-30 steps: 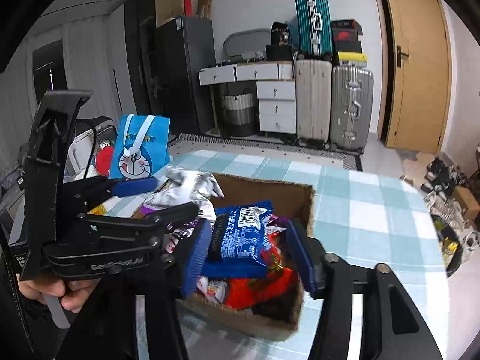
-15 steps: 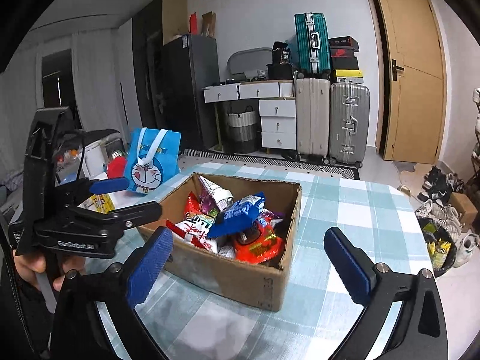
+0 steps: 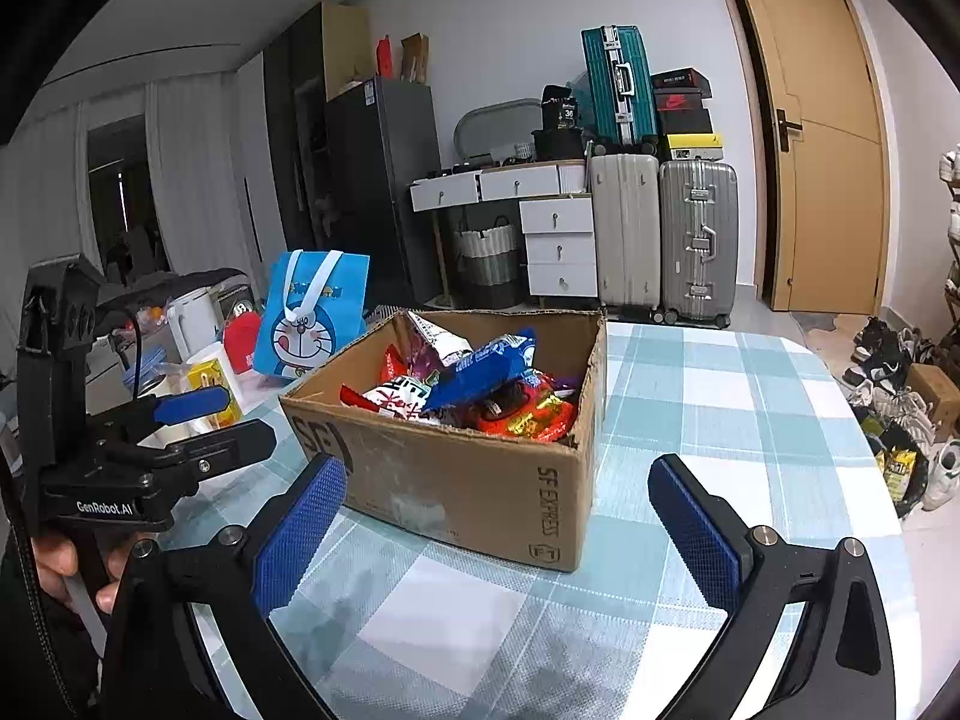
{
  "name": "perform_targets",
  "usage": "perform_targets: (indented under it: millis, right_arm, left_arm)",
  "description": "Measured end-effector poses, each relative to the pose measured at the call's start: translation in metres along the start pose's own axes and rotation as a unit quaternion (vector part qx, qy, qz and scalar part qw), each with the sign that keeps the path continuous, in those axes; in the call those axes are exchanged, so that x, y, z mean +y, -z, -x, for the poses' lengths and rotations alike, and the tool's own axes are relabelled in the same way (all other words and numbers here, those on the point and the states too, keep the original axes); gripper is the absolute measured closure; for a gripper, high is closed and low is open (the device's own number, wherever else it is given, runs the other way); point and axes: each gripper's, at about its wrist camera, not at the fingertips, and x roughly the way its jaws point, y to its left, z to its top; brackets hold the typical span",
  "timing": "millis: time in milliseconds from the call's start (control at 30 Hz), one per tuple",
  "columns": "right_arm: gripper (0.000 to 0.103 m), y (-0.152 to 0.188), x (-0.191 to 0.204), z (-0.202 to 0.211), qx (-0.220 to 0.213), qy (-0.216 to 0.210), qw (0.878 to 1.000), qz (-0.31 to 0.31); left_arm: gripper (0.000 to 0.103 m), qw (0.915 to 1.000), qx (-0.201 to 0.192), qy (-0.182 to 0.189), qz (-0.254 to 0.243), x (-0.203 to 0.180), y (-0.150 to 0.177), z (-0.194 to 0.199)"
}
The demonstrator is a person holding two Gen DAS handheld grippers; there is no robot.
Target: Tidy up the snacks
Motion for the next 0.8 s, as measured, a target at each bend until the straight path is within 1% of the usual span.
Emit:
perform_targets:
  millis: [200,400,800]
  right_arm:
    - [0.0,0.008,-0.004,0.005,-0.024,0.0,1.0,-0.002]
    - [0.0,0.013,-0.005,0.009,-0.045,0.004,0.999,0.004]
    - [0.0,0.02,-0.002,0.007,-0.044,0.017,0.999,0.017]
  left_arm:
    - [0.0,0.9998,-0.017,-0.002,0.002,0.0,0.01,-0.007]
    - [0.001,0.9996,-0.026,-0.013,0.001,-0.001,0.012,-0.017]
    - [0.001,0.9996,-0.023,-0.017,-0.007,-0.002,0.014,-0.024]
